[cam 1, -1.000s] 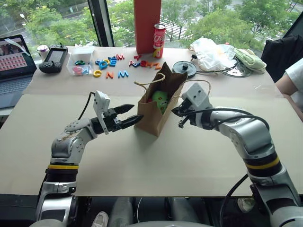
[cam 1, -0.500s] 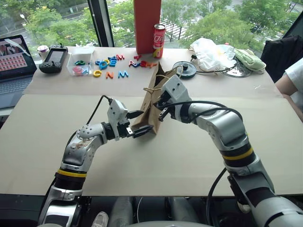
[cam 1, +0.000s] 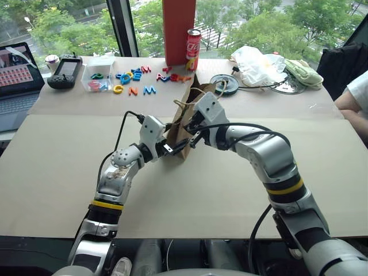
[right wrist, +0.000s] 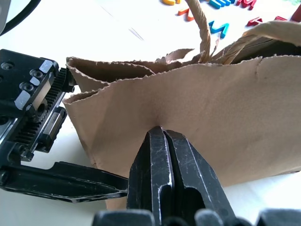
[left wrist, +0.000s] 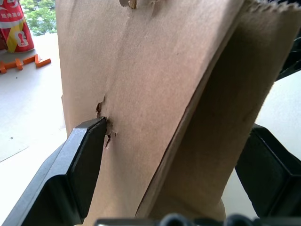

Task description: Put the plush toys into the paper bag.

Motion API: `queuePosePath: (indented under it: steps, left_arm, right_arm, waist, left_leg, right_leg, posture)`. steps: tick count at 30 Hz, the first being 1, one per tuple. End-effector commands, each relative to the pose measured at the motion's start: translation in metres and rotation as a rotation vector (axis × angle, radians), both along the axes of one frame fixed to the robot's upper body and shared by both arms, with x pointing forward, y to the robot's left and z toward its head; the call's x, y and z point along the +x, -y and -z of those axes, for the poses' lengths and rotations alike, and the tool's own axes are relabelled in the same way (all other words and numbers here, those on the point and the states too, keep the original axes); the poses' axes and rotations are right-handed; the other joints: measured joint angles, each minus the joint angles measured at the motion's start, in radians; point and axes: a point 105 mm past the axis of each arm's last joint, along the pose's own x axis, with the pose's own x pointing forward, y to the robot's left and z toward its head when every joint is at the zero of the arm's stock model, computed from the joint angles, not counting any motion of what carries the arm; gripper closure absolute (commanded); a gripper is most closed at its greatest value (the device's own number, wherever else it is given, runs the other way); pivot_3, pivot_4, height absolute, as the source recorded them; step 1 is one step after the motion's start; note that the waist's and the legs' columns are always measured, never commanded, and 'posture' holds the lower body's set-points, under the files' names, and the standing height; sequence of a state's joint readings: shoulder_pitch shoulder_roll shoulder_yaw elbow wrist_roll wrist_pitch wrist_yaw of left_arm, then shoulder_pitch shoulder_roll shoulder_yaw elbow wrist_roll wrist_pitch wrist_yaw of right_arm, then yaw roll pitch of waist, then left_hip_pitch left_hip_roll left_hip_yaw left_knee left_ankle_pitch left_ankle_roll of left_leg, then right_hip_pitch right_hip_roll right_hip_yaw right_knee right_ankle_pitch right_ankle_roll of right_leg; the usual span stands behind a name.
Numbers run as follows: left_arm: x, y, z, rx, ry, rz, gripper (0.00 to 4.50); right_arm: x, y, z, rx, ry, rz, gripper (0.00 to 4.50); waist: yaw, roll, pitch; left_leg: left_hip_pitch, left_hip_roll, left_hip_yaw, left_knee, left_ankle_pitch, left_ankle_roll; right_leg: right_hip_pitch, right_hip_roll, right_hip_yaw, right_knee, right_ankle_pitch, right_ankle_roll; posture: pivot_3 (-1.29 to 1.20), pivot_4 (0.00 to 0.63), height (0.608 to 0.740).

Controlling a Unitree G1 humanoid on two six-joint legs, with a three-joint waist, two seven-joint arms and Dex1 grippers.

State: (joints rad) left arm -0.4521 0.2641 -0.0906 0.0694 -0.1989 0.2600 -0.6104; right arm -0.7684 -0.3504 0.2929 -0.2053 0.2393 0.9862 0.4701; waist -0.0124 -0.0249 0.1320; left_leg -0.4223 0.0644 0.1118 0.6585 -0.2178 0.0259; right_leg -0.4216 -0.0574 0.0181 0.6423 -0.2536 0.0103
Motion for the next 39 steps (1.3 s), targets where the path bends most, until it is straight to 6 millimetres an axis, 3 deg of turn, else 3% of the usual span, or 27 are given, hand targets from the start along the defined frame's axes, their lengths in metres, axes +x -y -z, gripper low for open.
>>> queuePosePath:
  steps: [1,2,3,10,18,24,32,35,39]
  left_arm:
    - [0.005,0.0,-0.008,0.008,0.052,-0.024,0.3]
    - [0.006,0.0,-0.007,0.013,0.055,-0.03,0.82]
    - [0.006,0.0,-0.007,0.009,0.056,-0.032,0.97]
    - [0.008,-0.001,-0.005,0.021,0.053,-0.037,3.52]
    - [0.011,-0.001,-0.006,0.021,0.054,-0.041,3.52]
    - [0.017,-0.003,-0.009,0.005,0.061,-0.053,3.52]
    - [0.014,-0.019,-0.031,-0.105,0.076,-0.016,3.52]
    - [0.004,-0.031,-0.051,-0.148,0.096,0.088,3.52]
    - [-0.015,-0.042,-0.069,-0.149,0.082,0.262,3.52]
  right_arm:
    - [0.001,-0.001,-0.015,0.02,0.048,0.003,4.47]
    - [0.001,-0.001,-0.015,0.021,0.048,0.003,4.5]
    - [0.001,-0.001,-0.015,0.021,0.048,0.003,4.5]
    - [0.001,-0.001,-0.014,0.023,0.047,0.005,4.5]
    - [-0.001,0.001,-0.012,0.019,0.044,0.01,4.5]
    - [-0.005,0.014,-0.014,0.015,0.043,0.035,4.5]
    - [-0.031,0.07,-0.038,0.099,0.096,0.069,4.5]
    - [-0.029,0.115,-0.046,0.152,0.094,0.188,4.5]
    - [-0.02,0.15,-0.052,0.181,0.089,0.29,4.5]
  waist:
    - [0.0,0.0,0.0]
    - [0.0,0.0,0.0]
    - [0.0,0.0,0.0]
    - [0.001,0.0,0.0]
    - [0.0,0.0,0.0]
    - [0.001,0.0,0.0]
    - [0.009,0.0,0.0]
    - [0.008,0.0,0.0]
    - [0.0,0.0,0.0]
  left_leg:
    - [0.0,0.0,0.0,0.0,0.0,0.0]
    - [0.0,0.0,0.0,0.0,0.0,0.0]
    - [0.0,0.0,0.0,0.0,0.0,0.0]
    - [0.0,0.0,0.0,0.0,0.0,0.0]
    - [0.0,0.0,0.0,0.0,0.0,0.0]
    - [0.0,0.0,0.0,0.0,0.0,0.0]
    - [-0.001,0.0,-0.001,0.0,0.0,0.001]
    - [-0.001,0.0,-0.002,0.0,0.0,0.0]
    - [0.0,0.0,-0.001,0.0,0.0,0.0]
  right_leg:
    - [0.0,0.0,0.0,0.0,0.0,0.0]
    - [0.0,0.0,0.0,0.0,0.0,0.0]
    - [0.0,0.0,0.0,0.0,0.0,0.0]
    - [0.0,0.0,0.0,0.0,0.0,0.0]
    - [0.0,0.0,0.0,0.0,0.0,0.0]
    - [0.0,0.0,0.0,0.0,0.0,0.0]
    - [0.0,-0.001,-0.001,-0.001,0.0,0.0]
    - [0.0,0.0,-0.001,-0.001,0.0,0.0]
    - [0.001,0.0,-0.001,-0.001,0.0,0.0]
  posture:
    - [0.0,0.15,0.739]
    - [0.0,0.15,0.739]
    - [0.0,0.15,0.739]
    - [0.0,0.15,0.739]
    - [0.0,0.15,0.739]
    - [0.0,0.15,0.739]
    - [0.0,0.15,0.739]
    - [0.0,0.15,0.739]
    - [0.0,0.15,0.739]
